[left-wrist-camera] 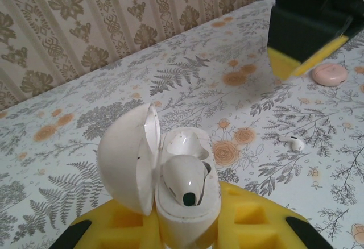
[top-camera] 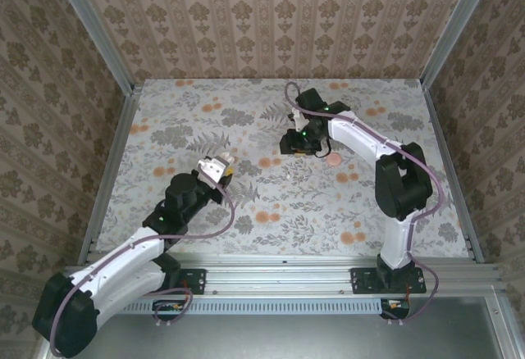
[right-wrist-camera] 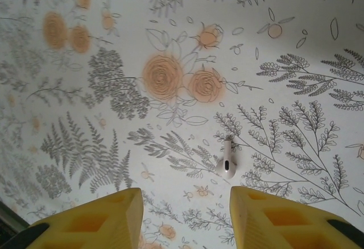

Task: Insert wireless bluetooth earbuds into charging case

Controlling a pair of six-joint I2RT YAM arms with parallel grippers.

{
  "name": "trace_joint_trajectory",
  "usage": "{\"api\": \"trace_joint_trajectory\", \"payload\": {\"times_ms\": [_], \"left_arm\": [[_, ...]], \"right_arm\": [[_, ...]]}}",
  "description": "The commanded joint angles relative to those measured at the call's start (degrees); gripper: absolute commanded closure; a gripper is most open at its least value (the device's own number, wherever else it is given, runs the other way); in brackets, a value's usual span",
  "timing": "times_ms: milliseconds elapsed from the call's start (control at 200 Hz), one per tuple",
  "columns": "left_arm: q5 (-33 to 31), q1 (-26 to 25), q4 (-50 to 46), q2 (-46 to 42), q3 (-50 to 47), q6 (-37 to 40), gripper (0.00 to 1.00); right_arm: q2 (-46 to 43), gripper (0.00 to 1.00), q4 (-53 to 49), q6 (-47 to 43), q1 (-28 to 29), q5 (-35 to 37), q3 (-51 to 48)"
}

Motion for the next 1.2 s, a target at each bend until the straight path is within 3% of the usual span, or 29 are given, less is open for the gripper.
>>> {"api": "trace_joint_trajectory", "payload": {"times_ms": [0,505,1195], "left_arm": [[-0.4,0.7,-2.4,-2.8,-0.7,0.9,0.96],[0.2,1.6,-3.0,-6.6,-1.7,1.4,0.96],[1.1,2.2,-1.8,-7.8,-3.1,1.5,0.96]], "right_arm": [[3.4,0.54,-3.7,2.7,0.7,2.0,3.2],[14.2,0.55,-7.4,2.1,1.9,2.1,9.5],[16.5,0.55,-7.8,1.8,2.9,-0.6,7.9]]}}
